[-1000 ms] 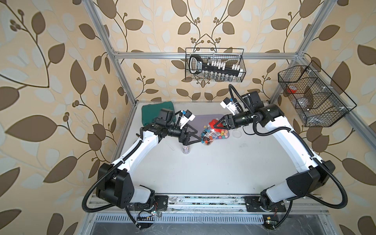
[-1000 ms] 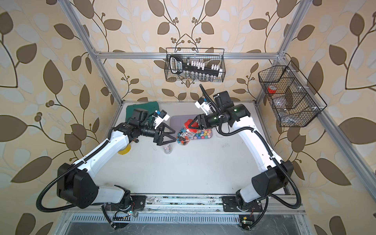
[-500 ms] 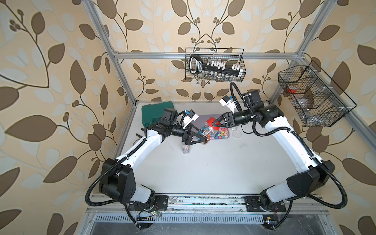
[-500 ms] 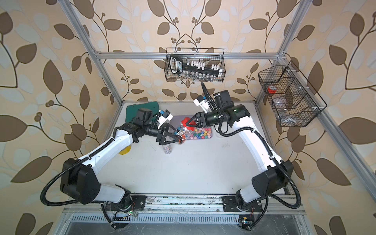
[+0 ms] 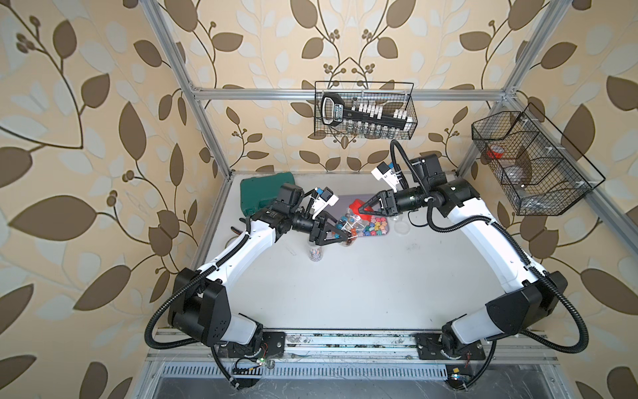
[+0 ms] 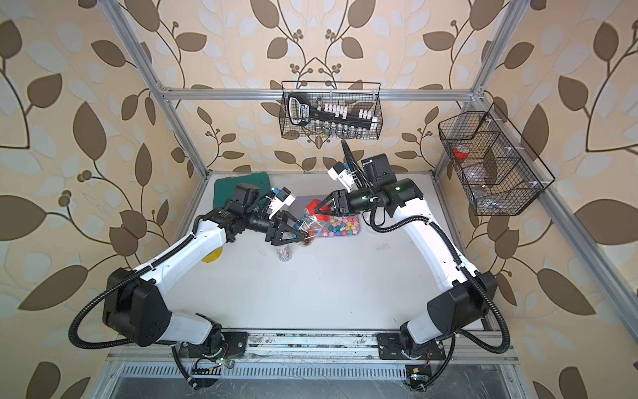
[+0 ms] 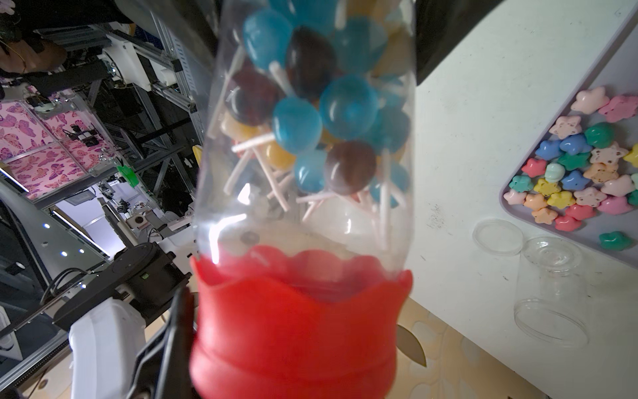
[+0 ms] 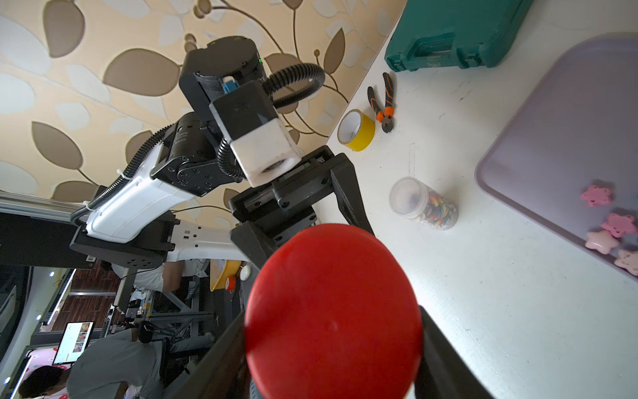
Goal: Pour the candies out of the jar
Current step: Pick up the jar from the center of the board.
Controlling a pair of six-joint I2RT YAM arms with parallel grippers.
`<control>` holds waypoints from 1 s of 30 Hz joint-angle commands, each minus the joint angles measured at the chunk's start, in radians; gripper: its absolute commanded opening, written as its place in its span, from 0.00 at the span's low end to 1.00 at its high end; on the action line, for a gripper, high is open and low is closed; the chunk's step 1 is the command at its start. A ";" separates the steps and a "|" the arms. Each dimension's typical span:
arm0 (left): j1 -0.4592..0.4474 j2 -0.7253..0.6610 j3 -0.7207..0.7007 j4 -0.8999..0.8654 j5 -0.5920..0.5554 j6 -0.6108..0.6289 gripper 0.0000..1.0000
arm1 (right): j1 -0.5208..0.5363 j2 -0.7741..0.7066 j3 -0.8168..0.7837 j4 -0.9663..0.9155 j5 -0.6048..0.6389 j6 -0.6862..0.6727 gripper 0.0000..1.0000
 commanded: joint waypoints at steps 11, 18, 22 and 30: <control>-0.011 -0.025 0.041 0.000 0.081 0.005 0.95 | 0.003 -0.032 -0.015 0.062 -0.037 0.022 0.25; -0.023 -0.013 0.045 -0.002 0.085 0.002 0.90 | 0.009 -0.025 -0.015 0.078 -0.040 0.035 0.25; -0.026 -0.013 0.048 0.003 0.088 0.002 0.88 | 0.009 -0.024 -0.014 0.084 -0.037 0.040 0.25; -0.037 0.006 0.053 0.003 0.079 -0.004 0.97 | 0.024 -0.024 -0.013 0.107 -0.039 0.061 0.25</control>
